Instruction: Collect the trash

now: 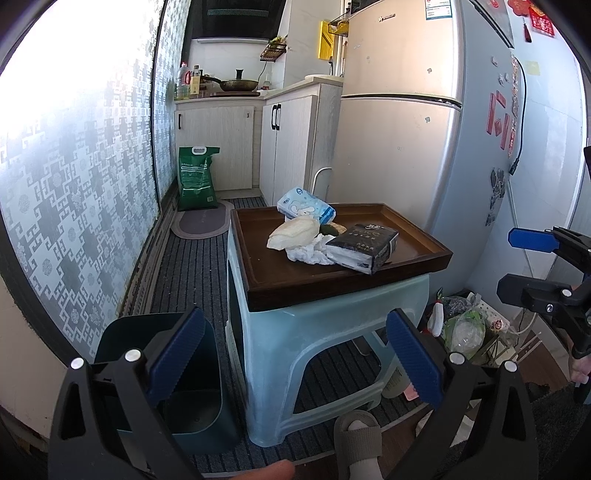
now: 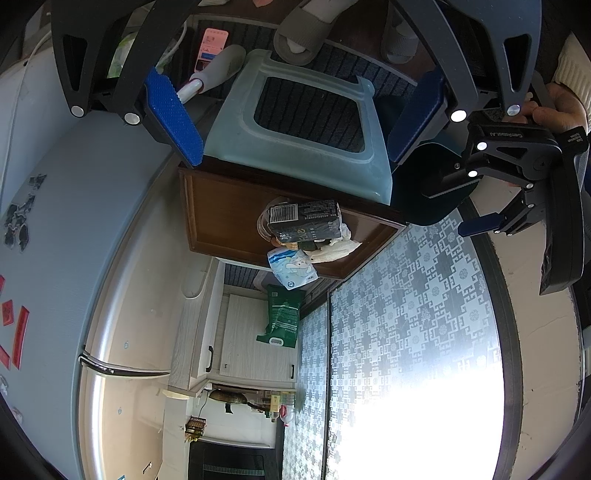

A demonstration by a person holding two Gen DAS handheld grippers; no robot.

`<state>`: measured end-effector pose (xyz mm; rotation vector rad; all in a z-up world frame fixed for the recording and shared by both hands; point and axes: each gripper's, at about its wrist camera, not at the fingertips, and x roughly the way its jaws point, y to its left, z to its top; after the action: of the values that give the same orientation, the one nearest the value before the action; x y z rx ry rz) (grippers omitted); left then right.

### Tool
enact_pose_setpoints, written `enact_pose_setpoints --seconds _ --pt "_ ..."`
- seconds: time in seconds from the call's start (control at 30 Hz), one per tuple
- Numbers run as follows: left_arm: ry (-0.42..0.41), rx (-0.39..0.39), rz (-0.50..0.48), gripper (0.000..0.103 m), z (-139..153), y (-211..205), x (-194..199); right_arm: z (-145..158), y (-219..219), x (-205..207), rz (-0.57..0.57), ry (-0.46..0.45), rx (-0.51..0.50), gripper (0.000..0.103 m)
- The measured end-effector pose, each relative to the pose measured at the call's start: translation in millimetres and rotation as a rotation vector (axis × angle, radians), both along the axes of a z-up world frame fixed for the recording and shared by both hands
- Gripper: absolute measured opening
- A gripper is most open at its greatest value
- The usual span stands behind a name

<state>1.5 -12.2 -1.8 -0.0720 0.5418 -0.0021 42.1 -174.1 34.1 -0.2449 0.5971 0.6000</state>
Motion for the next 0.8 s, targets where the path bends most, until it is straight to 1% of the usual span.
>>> enact_pose_setpoints --seconds 0.07,0.13,0.23,0.33,0.43,0.5,0.57,0.63,0.77,0.8 --pt "-0.015 0.009 -0.025 0.100 2 -4 -3 -1 -8 2 -0.013 -0.002 0.007 0.101" --pt "-0.023 0.037 -0.023 0.100 3 -9 -5 3 -7 6 0.011 0.022 0.061 0.101" --pt "-0.004 0.020 -0.065 0.099 1 -8 -2 2 -18 4 0.016 0.051 0.112 0.101" --pt "0.007 0.001 -0.097 0.099 5 -2 0 3 -16 3 0.016 0.044 0.086 0.101" --pt "-0.001 0.043 -0.107 0.099 14 3 4 1 -12 7 0.027 0.062 0.077 0.101" --pt "0.003 0.056 -0.113 0.098 19 9 14 2 -9 10 0.034 0.064 0.075 0.101" --pt "0.002 0.050 -0.125 0.095 24 16 24 4 -4 14 0.039 0.067 0.079 0.100" --pt "0.020 0.042 -0.149 0.080 27 24 38 6 1 18 0.042 0.067 0.079 0.100" --pt "0.047 0.022 -0.197 0.073 32 35 65 8 12 28 0.043 0.070 0.073 0.097" --pt "0.053 0.021 -0.212 0.069 33 37 73 7 15 31 0.045 0.074 0.070 0.097"
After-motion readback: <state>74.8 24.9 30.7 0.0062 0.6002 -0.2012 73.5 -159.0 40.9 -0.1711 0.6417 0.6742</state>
